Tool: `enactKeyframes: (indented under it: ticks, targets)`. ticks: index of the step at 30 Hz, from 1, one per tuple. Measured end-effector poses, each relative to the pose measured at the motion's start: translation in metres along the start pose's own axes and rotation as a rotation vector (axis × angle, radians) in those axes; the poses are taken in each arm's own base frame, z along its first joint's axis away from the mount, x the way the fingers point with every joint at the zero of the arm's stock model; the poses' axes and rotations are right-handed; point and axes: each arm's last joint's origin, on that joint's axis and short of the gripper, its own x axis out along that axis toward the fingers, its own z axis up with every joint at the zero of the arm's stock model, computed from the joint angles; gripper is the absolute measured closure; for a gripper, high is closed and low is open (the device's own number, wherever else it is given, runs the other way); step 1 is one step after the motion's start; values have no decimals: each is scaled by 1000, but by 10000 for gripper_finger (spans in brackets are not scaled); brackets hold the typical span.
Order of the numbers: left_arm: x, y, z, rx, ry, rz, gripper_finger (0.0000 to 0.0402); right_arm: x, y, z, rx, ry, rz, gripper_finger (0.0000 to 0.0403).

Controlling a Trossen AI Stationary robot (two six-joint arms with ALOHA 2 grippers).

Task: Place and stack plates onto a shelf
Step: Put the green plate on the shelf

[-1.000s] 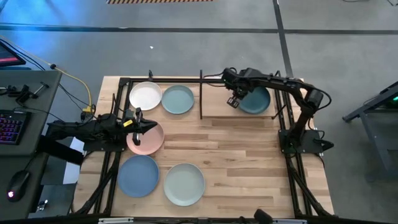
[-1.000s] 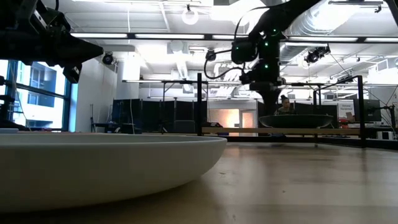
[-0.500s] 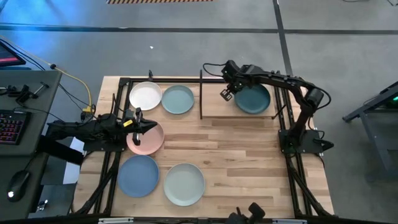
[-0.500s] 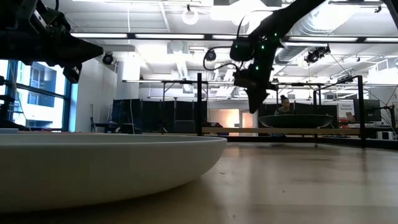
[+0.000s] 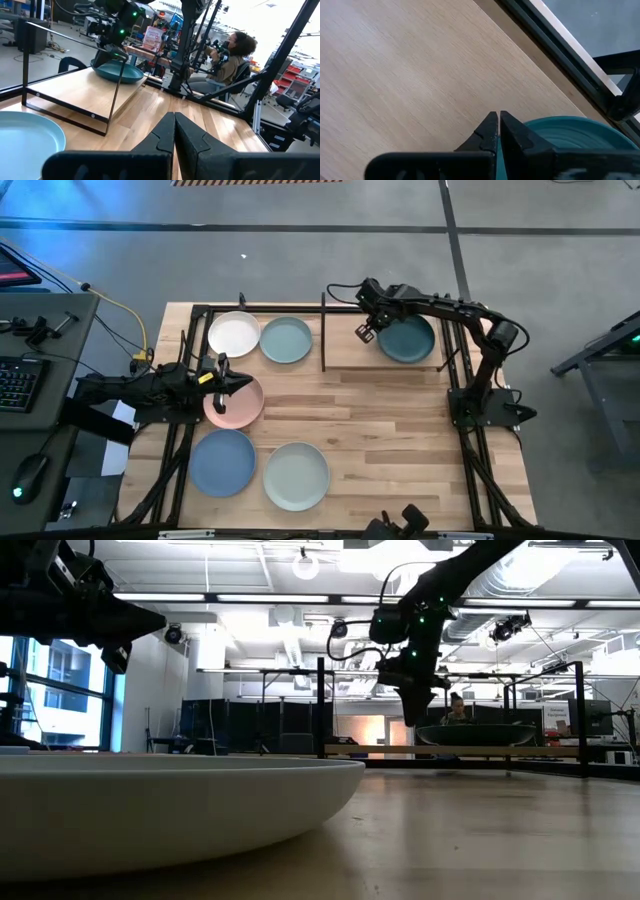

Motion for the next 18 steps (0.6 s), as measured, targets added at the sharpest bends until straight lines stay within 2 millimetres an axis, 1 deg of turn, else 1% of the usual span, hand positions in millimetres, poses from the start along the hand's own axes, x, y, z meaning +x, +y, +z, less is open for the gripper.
enactKeyframes:
  ticks: [3, 8, 14, 18]
  targets:
    - [0, 0, 0, 0, 0, 0, 401, 0, 0, 0, 11, -3, -12, 403]
    - [0, 0, 0, 0, 0, 0, 401, 7, 3, 0, 23, 10, -37, 403]
    - [0, 0, 0, 0, 0, 0, 401, 6, 10, 3, 5, -34, -60, 403]
    - [0, 0, 0, 0, 0, 0, 401, 13, 10, 1, -3, 2, -73, 403]
